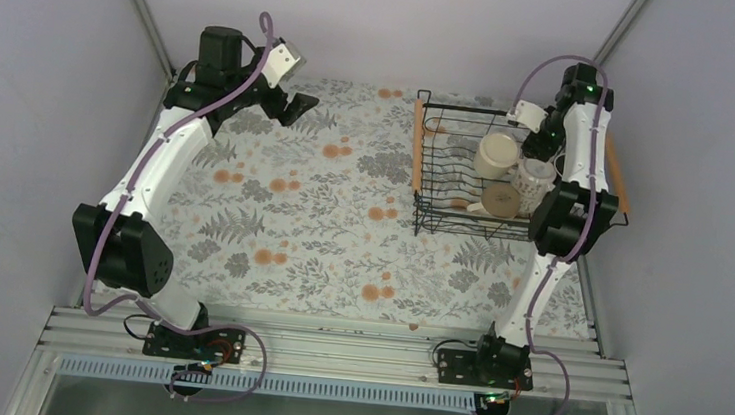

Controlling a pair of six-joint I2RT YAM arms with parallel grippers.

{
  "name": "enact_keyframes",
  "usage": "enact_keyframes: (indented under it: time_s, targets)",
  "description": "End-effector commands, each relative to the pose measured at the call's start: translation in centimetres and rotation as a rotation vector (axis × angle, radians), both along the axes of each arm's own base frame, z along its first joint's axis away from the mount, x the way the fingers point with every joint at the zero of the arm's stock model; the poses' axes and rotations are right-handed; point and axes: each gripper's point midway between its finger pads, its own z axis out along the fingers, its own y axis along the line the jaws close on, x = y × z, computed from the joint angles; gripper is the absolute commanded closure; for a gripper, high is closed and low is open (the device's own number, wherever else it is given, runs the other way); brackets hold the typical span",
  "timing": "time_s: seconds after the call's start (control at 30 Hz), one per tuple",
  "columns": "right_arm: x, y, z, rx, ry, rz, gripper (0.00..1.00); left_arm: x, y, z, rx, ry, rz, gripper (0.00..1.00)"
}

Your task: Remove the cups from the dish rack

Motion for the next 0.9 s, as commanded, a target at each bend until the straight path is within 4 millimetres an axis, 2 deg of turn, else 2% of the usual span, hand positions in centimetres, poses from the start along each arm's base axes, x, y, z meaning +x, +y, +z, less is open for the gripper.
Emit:
enact_keyframes:
  time_s: [0.0,0.2,0.3,0.43,0.53,0.67,0.73,0.8,0.87]
  targets:
    - [0.4,0.4,-2.5,-0.020,0.059,0.017,0.30,-0.7,-0.3,0.6,-0.002,-0.026,-0.027,0.00]
    - [1.0,0.6,-0.9,-0.011,0.007,0.001,0.30,-0.5,-0.5,0.1,-0.001,-0.008,-0.034,0.00]
    - [0.6,1.0,-0.3,0.005,0.002,0.007,0.29,-0.5,-0.6,0.1,-0.006,0.000,-0.042,0.00]
    - [0.4,1.0,-1.1,0.015,0.026,-0.012,0.29,-0.8,-0.7,0.3,-0.015,0.004,-0.043,0.00]
    - [1.1,0.9,-0.7,0.024,-0.011,-0.044,0.29,-1.0,-0.5,0.4,-0.010,0.001,-0.038,0.00]
    - [3.1,0.6,2.2,0.042,-0.143,-0.108,0.27,-1.1,-0.3,0.3,0.003,-0.008,-0.026,0.00]
    - [3.3,0.4,4.1,0.056,-0.185,-0.165,0.26,-1.2,-0.2,0.2,0.002,-0.004,-0.024,0.00]
    - [2.6,0.6,5.7,0.093,-0.192,-0.225,0.25,-1.5,-0.1,0.5,0.003,-0.010,-0.022,0.00]
    - [0.9,0.9,6.7,0.139,-0.173,-0.282,0.25,-1.8,0.0,0.9,0.008,-0.025,-0.018,0.00]
